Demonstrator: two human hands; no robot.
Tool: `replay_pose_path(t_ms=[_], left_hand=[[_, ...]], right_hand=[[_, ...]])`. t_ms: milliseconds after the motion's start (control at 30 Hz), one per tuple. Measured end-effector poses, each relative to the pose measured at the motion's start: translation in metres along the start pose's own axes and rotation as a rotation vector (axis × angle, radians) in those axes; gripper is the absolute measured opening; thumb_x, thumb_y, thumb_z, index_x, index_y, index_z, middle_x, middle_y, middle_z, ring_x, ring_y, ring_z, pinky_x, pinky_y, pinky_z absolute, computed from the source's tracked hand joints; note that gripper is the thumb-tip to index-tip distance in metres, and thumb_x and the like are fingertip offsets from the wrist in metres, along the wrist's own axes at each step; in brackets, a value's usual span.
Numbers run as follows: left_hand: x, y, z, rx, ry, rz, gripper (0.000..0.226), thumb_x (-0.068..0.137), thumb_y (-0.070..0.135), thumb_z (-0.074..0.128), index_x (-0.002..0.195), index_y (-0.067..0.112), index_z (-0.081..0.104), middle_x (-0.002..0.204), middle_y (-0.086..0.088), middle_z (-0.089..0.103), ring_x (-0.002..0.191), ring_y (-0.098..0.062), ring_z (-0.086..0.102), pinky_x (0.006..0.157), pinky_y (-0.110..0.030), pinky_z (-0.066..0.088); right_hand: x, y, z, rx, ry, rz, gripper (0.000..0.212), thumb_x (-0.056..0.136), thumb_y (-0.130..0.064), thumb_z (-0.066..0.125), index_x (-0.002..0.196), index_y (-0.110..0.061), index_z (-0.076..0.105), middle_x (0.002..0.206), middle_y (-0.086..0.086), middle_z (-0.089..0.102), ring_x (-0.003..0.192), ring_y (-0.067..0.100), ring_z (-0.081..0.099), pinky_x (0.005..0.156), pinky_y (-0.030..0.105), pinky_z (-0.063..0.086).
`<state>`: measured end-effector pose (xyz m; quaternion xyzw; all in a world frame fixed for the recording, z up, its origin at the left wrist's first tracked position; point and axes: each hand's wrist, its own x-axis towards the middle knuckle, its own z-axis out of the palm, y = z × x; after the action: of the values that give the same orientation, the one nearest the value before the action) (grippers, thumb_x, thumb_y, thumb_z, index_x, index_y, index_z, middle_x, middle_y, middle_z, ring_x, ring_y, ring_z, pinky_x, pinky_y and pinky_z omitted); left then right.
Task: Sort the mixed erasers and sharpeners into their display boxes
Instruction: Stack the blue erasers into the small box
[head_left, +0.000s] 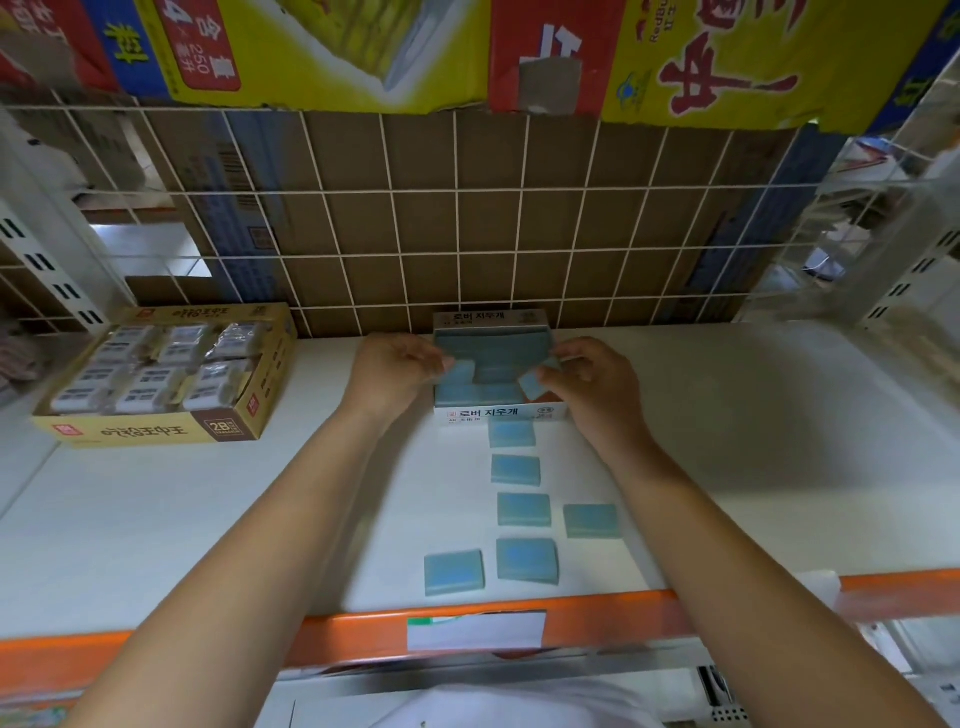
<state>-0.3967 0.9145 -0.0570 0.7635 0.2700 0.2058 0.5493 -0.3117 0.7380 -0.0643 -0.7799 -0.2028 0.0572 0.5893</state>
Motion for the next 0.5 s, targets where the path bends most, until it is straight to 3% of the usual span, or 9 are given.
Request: replay_pose_path(t_ms=[100,167,233,400,500], left_hand=[[0.005,-0.007,0.002,0.088,-0.006,0.037,0.003,0.079,0.009,0.07,0.081,0.007,0.07,0.078,-0.003,0.065,0.077,-0.014,0.059,0.074,-0.02,0.045],[0.007,-0.008,0.002,0.175,-0.016,0.074,0.007,0.082,0.011,0.067,0.086,0.006,0.07,0.082,-0.003,0.064,0.075,-0.01,0.056,0.063,-0.005,0.039],[0.009,-0.007,0.002,0.24,-0.023,0.11,0.009,0.083,0.011,0.066,0.089,0.004,0.07,0.081,-0.002,0.063,0.073,-0.008,0.053,0.055,0.0,0.033],[0.016,-0.007,0.001,0.329,-0.091,0.142,0.018,0.082,0.012,0.067,0.1,0.008,0.066,0.07,-0.002,0.055,0.067,-0.012,0.049,0.057,-0.011,0.034],[0.017,-0.004,0.002,0.37,-0.141,0.129,0.005,0.084,0.013,0.066,0.085,0.009,0.064,0.068,0.002,0.054,0.07,-0.013,0.048,0.057,-0.017,0.033]], right_hand=[[0.0,0.007,0.003,-0.053,0.038,0.008,0.016,0.076,-0.013,0.071,0.077,-0.018,0.055,0.076,0.004,0.061,0.068,0.015,0.056,0.057,0.013,0.038],[-0.001,0.01,0.003,-0.075,0.049,-0.004,0.017,0.075,-0.013,0.072,0.076,-0.014,0.054,0.07,0.003,0.055,0.06,0.011,0.047,0.051,0.01,0.032],[0.0,0.01,0.004,-0.111,0.052,-0.022,0.018,0.075,-0.014,0.073,0.079,-0.011,0.055,0.072,0.001,0.052,0.06,0.008,0.044,0.052,0.008,0.032],[0.006,0.014,0.001,-0.255,0.0,0.037,0.016,0.082,-0.023,0.067,0.081,-0.013,0.054,0.078,-0.001,0.051,0.066,0.008,0.047,0.05,0.007,0.032],[0.003,0.017,0.001,-0.177,-0.005,0.052,0.017,0.082,-0.024,0.067,0.079,-0.015,0.053,0.069,-0.006,0.052,0.063,0.007,0.048,0.049,0.007,0.033]])
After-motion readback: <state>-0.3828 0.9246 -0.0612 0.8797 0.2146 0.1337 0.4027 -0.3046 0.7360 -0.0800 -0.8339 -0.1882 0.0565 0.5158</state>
